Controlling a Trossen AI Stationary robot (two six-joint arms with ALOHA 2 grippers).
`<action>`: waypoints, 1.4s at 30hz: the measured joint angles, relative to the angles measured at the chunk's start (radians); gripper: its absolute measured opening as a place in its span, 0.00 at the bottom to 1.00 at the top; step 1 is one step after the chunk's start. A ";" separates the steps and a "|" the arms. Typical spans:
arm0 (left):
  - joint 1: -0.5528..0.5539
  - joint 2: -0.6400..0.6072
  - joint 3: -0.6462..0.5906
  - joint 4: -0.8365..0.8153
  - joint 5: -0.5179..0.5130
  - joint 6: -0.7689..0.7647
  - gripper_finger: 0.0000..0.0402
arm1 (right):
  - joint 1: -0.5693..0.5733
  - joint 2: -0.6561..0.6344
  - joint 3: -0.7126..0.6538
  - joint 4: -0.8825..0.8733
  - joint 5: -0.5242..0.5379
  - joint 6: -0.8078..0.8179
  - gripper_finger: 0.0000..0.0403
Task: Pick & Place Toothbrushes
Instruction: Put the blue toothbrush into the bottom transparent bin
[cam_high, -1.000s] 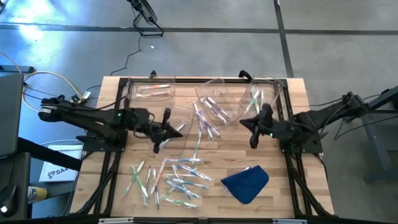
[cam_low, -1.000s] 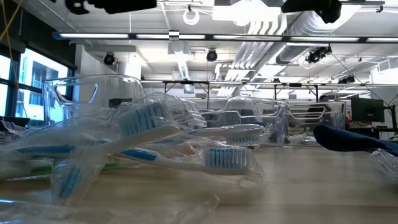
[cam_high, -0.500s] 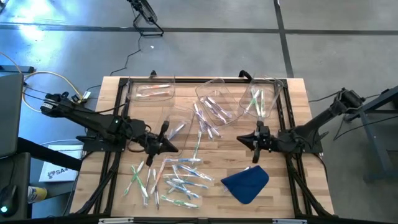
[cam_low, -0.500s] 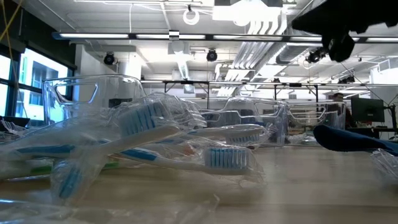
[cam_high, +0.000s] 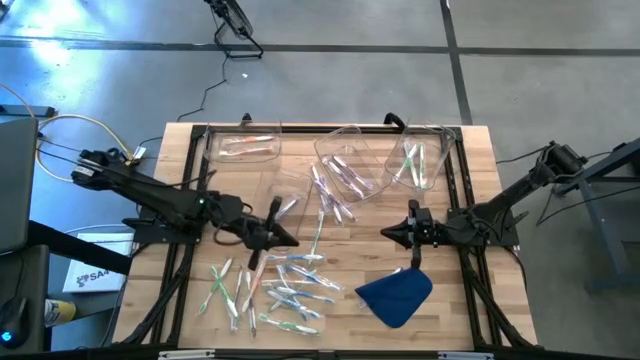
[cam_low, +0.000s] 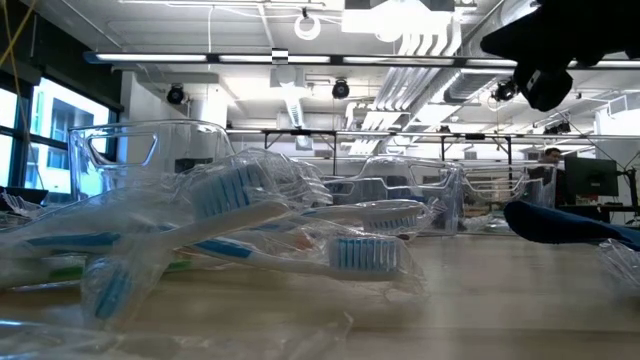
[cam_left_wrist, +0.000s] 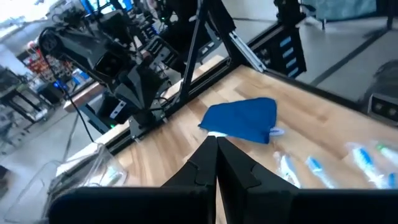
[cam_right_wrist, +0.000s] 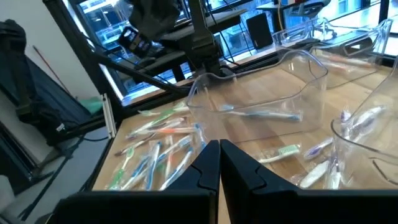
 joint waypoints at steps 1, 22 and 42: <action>0.000 0.015 0.000 0.010 -0.001 0.009 0.00 | 0.000 0.000 0.000 0.000 0.000 -0.001 0.01; -0.001 0.474 0.539 -0.641 -0.061 0.082 0.00 | 0.000 0.001 0.000 -0.009 -0.002 0.004 0.01; 0.000 0.683 0.638 -0.586 0.118 0.051 0.21 | 0.000 0.001 0.001 -0.086 -0.003 0.006 0.01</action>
